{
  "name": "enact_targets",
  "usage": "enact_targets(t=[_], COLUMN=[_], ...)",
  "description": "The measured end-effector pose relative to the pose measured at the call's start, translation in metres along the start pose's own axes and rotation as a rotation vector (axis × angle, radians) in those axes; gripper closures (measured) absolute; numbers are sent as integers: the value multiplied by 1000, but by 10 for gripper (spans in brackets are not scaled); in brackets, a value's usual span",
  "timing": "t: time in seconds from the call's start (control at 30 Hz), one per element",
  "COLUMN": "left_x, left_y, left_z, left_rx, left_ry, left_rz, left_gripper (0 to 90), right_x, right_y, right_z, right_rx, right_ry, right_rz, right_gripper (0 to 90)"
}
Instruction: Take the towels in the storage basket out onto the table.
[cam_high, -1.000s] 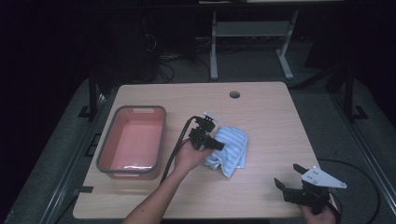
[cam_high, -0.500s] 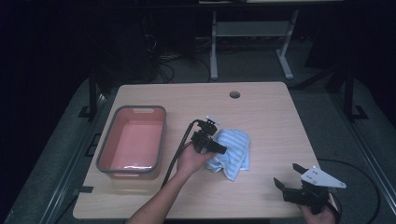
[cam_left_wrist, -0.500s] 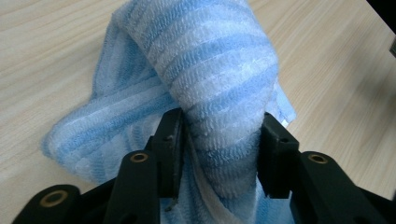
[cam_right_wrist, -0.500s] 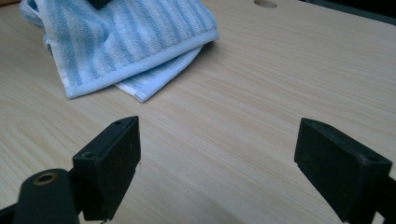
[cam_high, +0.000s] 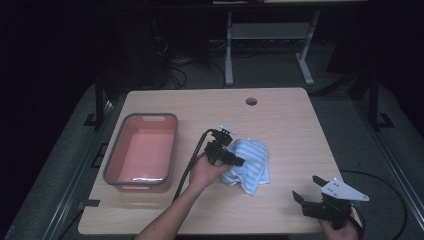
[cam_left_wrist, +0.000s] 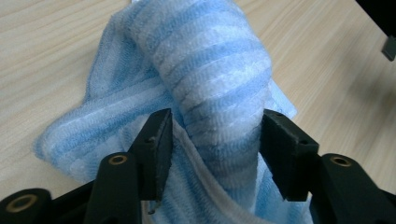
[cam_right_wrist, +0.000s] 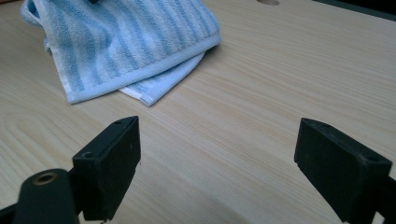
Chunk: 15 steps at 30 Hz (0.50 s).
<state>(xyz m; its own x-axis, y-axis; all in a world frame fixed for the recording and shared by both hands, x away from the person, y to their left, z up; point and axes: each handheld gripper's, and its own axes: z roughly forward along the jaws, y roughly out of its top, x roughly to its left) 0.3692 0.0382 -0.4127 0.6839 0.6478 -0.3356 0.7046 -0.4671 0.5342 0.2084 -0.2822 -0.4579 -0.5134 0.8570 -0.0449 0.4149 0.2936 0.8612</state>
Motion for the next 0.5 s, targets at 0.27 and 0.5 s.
enact_targets(t=[0.27, 0.5], left_x=[6, 7], left_y=[-7, -10], left_z=[-6, -17], left_rx=[-14, -44], left_ry=[-10, -10], left_rz=[-14, -11], left_gripper=[397, 382], right_x=[1, 1], right_y=[0, 0], right_z=[1, 0], right_rx=[4, 3], right_ry=[-1, -5], right_rz=[0, -2], right_gripper=[141, 141])
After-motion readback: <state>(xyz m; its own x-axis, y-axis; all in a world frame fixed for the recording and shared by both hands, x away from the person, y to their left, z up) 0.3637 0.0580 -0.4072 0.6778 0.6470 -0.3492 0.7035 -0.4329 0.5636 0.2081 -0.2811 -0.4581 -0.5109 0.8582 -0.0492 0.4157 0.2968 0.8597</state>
